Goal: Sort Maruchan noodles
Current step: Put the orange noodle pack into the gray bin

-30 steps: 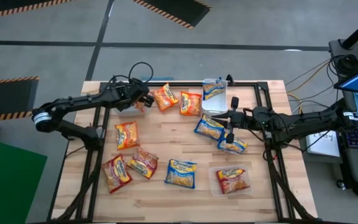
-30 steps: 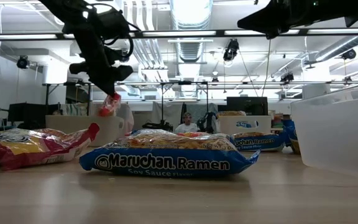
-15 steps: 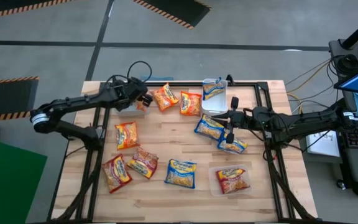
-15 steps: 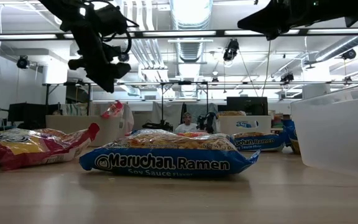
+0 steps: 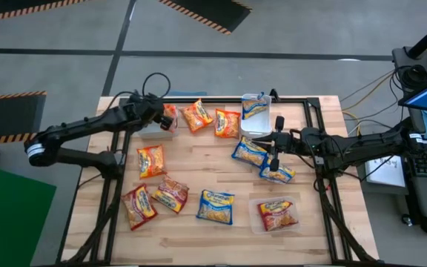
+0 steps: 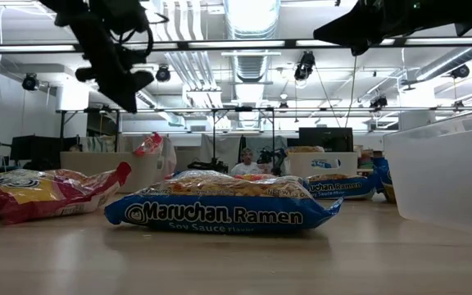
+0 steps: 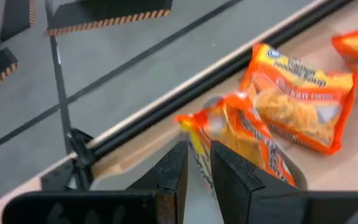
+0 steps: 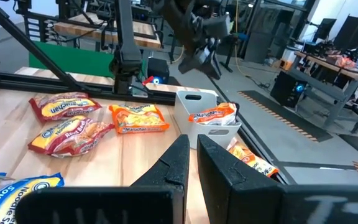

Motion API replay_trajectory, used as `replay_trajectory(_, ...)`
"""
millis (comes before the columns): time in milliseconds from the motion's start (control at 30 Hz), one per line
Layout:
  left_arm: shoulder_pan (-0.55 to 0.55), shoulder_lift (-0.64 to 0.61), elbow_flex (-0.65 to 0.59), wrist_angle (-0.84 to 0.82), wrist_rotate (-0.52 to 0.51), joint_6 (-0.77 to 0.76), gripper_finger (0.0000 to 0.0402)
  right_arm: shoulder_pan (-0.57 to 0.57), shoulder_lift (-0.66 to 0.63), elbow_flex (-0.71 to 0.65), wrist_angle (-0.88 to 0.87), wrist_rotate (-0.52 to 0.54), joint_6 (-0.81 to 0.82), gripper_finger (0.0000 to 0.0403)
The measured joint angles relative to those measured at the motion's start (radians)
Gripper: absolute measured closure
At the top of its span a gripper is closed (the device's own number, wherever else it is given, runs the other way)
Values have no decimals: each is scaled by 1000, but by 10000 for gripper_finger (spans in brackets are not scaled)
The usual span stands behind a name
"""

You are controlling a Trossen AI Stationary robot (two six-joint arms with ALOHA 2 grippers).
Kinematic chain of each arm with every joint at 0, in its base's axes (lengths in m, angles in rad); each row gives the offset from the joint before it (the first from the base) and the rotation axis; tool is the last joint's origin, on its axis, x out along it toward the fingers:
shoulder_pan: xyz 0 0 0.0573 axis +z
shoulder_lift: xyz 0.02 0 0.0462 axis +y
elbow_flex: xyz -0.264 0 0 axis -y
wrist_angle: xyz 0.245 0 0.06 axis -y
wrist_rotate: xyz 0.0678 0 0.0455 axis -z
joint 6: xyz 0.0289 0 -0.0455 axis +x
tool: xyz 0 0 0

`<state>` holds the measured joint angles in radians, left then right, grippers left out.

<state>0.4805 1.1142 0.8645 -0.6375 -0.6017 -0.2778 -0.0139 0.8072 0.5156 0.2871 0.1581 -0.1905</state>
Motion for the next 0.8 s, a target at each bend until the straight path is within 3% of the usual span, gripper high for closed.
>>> replay_trajectory(167,0,22,-114,189,60,-46,349,0,0,0,2,0,-3,381)
replay_trajectory(400,20,75,-176,461,64,26,349,0,0,0,6,0,-19,381)
replay_trajectory(600,69,163,-177,483,-33,44,349,0,0,0,18,0,-30,381)
replay_trajectory(800,90,228,-177,480,-26,-21,349,0,0,0,17,0,-33,381)
